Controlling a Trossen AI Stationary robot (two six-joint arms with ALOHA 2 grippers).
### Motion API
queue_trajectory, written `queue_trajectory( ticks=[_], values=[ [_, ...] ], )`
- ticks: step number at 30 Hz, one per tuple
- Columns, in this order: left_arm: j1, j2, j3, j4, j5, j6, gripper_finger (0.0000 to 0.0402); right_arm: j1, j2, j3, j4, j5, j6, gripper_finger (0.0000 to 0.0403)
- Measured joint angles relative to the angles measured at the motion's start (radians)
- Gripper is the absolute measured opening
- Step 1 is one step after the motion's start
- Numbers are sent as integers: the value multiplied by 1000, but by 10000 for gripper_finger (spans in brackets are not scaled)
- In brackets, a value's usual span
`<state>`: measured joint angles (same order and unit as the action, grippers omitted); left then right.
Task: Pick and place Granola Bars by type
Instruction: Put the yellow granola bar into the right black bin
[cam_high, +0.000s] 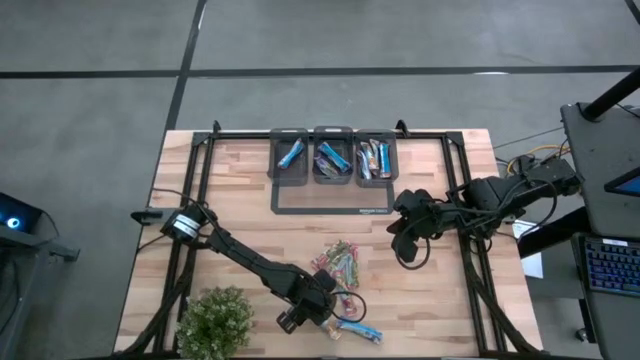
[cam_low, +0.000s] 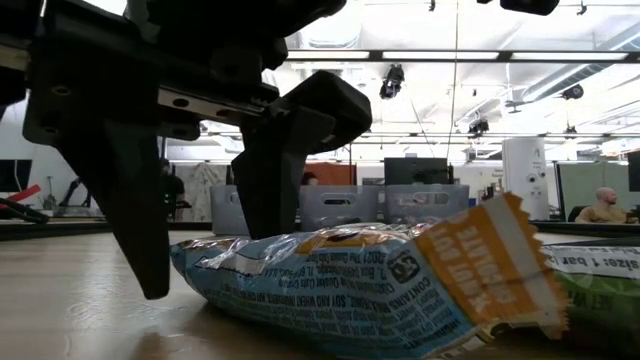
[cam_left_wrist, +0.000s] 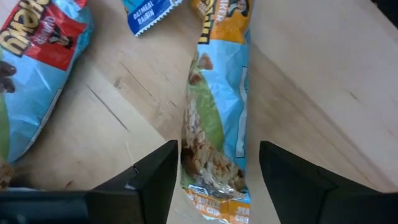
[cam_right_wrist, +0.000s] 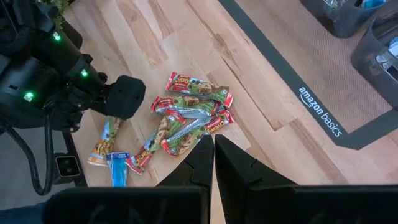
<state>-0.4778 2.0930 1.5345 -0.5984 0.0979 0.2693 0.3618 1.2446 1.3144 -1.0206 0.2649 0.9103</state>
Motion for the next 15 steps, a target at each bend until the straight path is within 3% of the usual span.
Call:
queue_trajectory(
  ticks=[15],
  values=[
    [3, 0, -1, 0, 4, -8, 191, 0, 0, 0, 0, 0, 7, 9]
  ],
)
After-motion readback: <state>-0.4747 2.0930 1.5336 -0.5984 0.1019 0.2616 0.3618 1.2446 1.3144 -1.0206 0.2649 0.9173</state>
